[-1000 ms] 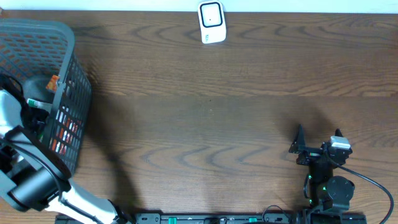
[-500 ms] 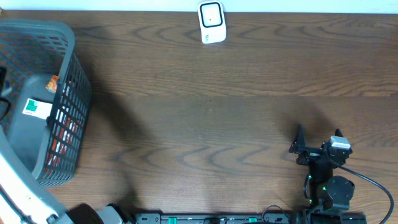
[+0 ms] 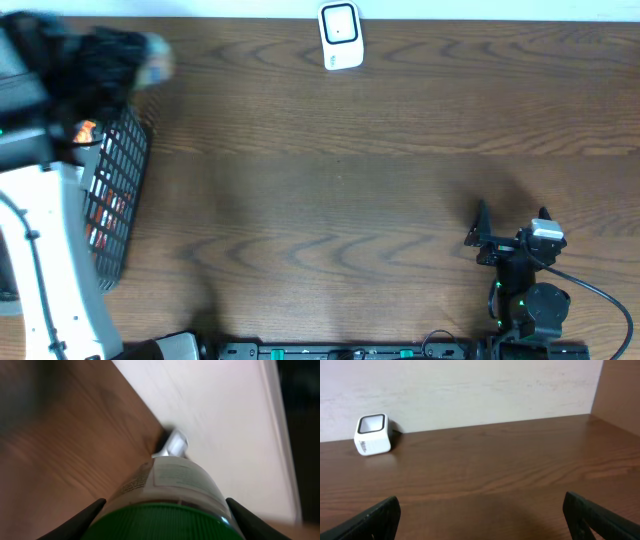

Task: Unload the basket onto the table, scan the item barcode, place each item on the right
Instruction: 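Carry the jar to the scanner and set it on the table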

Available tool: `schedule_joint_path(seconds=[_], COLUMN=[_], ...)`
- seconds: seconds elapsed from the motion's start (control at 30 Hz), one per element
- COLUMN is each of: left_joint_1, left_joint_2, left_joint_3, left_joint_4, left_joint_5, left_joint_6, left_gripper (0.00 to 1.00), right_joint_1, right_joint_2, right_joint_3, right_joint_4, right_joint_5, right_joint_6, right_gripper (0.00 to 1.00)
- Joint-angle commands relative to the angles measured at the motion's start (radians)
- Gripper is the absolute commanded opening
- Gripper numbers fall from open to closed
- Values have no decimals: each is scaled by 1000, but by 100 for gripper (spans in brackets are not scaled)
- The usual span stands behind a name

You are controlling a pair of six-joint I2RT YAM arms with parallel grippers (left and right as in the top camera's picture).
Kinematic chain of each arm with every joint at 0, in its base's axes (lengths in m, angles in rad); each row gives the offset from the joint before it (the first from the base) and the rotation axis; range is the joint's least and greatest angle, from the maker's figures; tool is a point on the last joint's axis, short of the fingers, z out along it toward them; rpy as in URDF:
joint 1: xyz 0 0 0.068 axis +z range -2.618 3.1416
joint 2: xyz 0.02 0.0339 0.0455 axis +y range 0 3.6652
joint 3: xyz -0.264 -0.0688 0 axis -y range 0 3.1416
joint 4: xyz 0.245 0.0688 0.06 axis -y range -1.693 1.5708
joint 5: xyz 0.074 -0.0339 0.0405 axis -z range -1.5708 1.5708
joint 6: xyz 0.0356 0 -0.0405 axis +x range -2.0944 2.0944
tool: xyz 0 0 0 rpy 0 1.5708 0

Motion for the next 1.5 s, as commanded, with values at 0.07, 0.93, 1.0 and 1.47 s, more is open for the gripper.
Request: schedule_joint_path(seconds=[0.07,0.93,1.0,1.47], left_joint_1=[-264,-754,-763,-766], left_joint_2=[53,551,565,546], left_joint_3=[10,-45,-74,-181], left_joint_4=[2,-171,-135,73], left_joint_5=[-108,-384,-385,-424], left_joint_6=[11,721,798,860], left_gripper=[60,64,65,86], right_joint_1=[-5,-5,-5,-5], right_joint_2=[-6,-6,-6,-6], right_joint_3=[-4,-4,-4,-4], right_joint_4=[-2,-2,-2,-2], right_joint_5=[-5,-5,-5,-5], right_joint_6=[-9,-9,-9,-9], right_gripper=[99,99,99,99])
